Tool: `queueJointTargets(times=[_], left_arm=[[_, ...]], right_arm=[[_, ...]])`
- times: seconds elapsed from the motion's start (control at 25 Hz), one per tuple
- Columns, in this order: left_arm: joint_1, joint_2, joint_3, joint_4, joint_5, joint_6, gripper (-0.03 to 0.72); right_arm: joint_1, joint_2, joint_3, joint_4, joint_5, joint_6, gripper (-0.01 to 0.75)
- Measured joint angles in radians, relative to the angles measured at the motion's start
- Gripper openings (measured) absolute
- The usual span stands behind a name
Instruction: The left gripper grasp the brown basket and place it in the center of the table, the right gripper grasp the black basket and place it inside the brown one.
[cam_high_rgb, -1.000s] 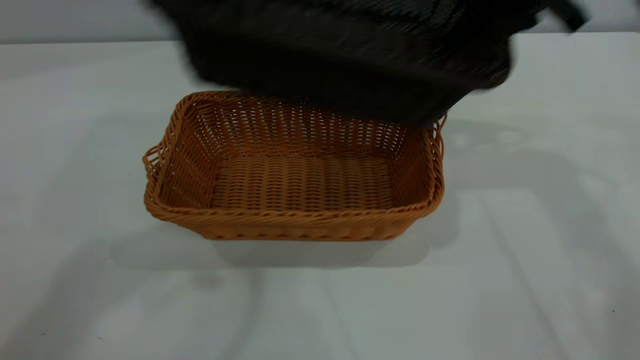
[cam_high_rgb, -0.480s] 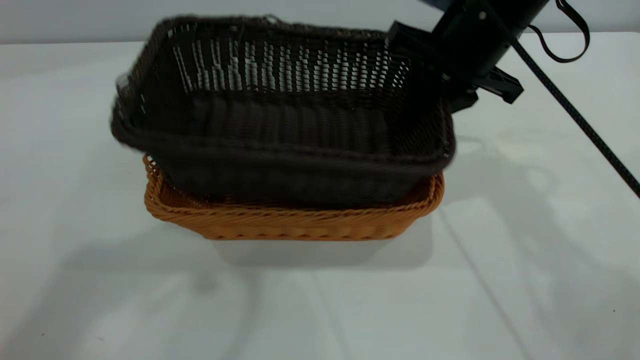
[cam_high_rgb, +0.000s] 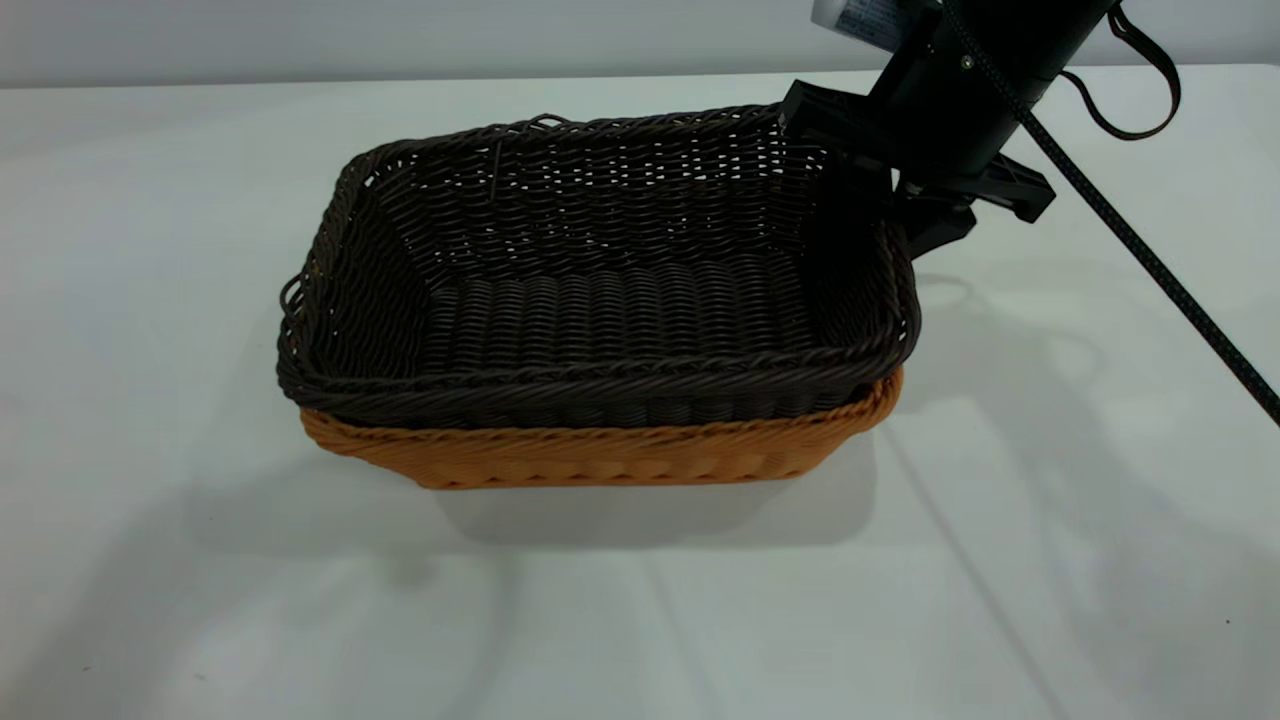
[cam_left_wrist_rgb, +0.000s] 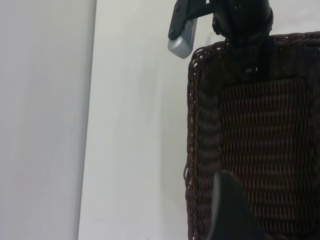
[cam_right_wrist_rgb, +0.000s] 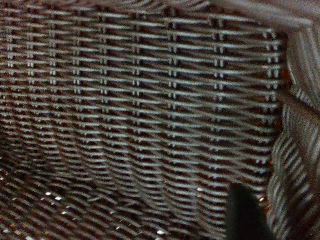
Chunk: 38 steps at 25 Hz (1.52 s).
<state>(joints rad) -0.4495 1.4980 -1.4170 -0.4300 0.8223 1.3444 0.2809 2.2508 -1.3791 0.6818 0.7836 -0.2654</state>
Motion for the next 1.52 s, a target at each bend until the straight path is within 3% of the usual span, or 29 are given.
queueJointTargets(times=[0.2, 0.36, 0.68, 0.84, 1.04, 1.32, 1.52], left_arm=[[0.000, 0.000, 0.000, 0.000, 0.003, 0.000, 0.377], [0.000, -0.005, 0.000, 0.000, 0.018, -0.001, 0.377], [0.000, -0.095, 0.000, 0.004, 0.045, -0.004, 0.377], [0.000, -0.183, 0.000, 0.082, 0.060, -0.053, 0.377], [0.000, -0.329, 0.000, 0.270, 0.121, -0.319, 0.377], [0.000, -0.504, 0.000, 0.532, 0.324, -0.769, 0.377], [0.000, -0.563, 0.000, 0.683, 0.344, -1.087, 0.377]], right_arm=[[0.000, -0.002, -0.005, 0.021, 0.081, -0.048, 0.493], [0.000, -0.019, -0.042, -0.053, 0.180, -0.072, 0.569], [0.000, -0.093, -0.212, -0.306, 0.368, 0.059, 0.579], [0.000, -0.171, -0.262, -0.333, 0.415, 0.083, 0.580], [0.000, -0.356, -0.267, -0.331, 0.432, 0.099, 0.580], [0.000, -0.693, -0.268, -0.409, 0.458, 0.124, 0.580], [0.000, -0.928, -0.220, -0.421, 0.468, 0.133, 0.574]])
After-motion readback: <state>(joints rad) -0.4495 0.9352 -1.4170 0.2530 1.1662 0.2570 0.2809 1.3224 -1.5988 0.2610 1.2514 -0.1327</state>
